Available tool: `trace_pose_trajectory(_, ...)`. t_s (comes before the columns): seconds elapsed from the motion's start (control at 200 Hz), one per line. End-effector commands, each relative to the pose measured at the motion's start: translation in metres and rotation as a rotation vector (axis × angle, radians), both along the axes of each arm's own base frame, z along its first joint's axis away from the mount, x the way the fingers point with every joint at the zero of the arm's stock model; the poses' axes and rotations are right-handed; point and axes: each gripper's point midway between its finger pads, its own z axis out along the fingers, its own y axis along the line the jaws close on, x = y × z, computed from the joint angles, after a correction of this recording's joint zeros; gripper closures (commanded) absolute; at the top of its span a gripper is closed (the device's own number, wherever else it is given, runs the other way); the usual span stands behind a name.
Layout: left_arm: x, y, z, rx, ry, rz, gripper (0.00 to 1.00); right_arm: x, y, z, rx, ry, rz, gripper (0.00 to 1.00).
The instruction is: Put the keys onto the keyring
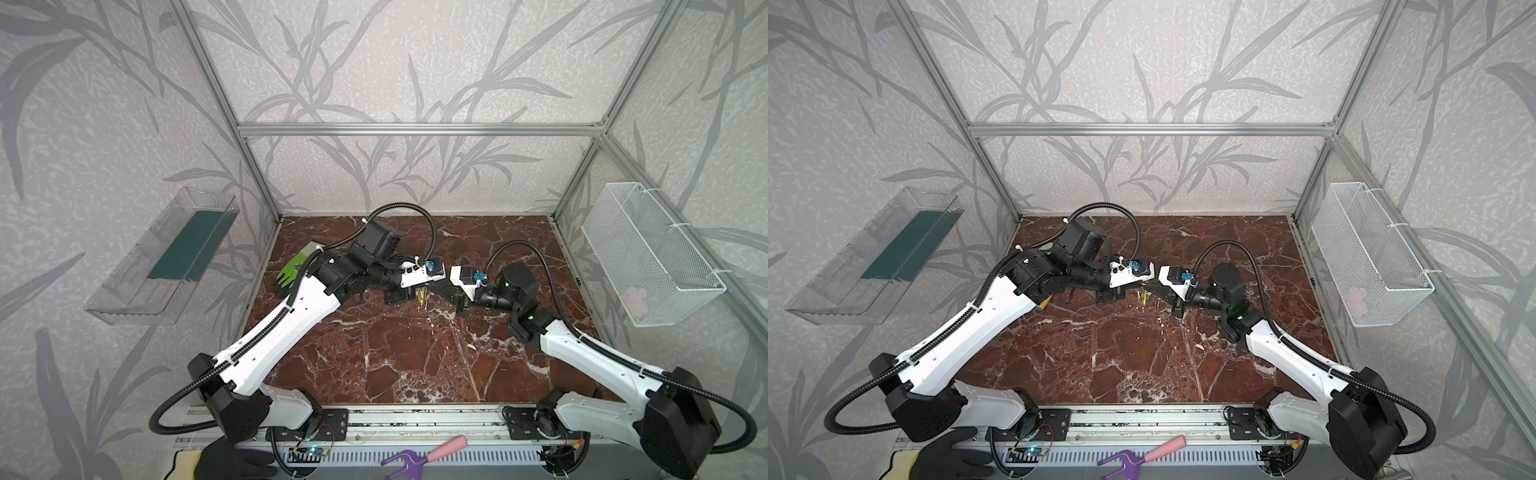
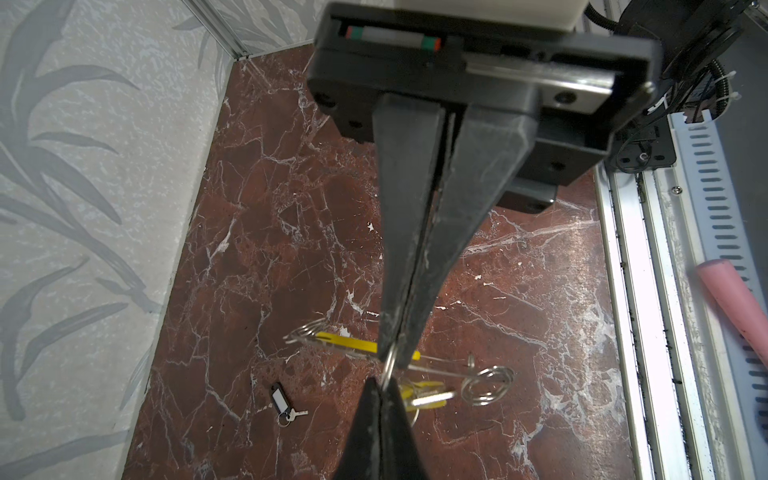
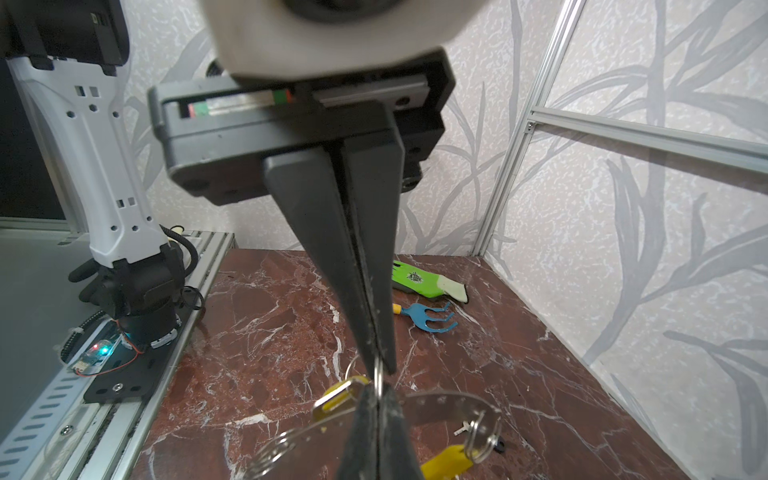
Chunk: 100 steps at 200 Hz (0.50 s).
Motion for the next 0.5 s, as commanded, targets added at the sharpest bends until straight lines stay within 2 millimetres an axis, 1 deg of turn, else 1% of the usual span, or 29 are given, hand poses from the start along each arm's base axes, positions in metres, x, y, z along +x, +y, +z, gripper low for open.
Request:
trace_pose_trajectory(0.0,-0.004,-0.001,0.001,0.004,-0.013,-0.03,1.0,-0.003,0.003,0.026,0.074,-0.053,0.021,1.0)
trace_pose_trajectory(0.075,-0.001,-0.001,0.001,-0.014,-0.032,-0.019,1.0,-0.004,0.001,0.028,0.102,-0.059,0.015,1.0)
trace_pose_trajectory(0.125,0.002,0.001,0.003,-0.045,-0.045,-0.004,0.9,-0.002,0.0,0.029,0.116,-0.059,0.001,1.0)
trace_pose_trajectory(0.185,0.005,0.004,0.008,-0.108,-0.057,0.024,0.76,-0.002,0.0,0.028,0.12,-0.058,-0.004,1.0)
trace_pose_trajectory(0.225,0.007,0.006,0.013,-0.157,-0.067,0.038,0.72,-0.001,-0.001,0.028,0.124,-0.048,-0.008,1.0)
trace_pose_trajectory(0.245,0.008,0.008,0.015,-0.18,-0.071,0.046,0.7,-0.003,-0.001,0.034,0.145,-0.072,-0.004,1.0)
trace_pose_trajectory(0.385,0.007,0.016,0.021,-0.321,-0.102,0.075,0.68,-0.005,-0.002,0.04,0.183,-0.089,0.013,1.0)
trace_pose_trajectory(0.495,0.003,0.019,0.027,-0.406,-0.107,0.079,0.68,-0.005,0.0,0.038,0.187,-0.084,0.029,1.0)
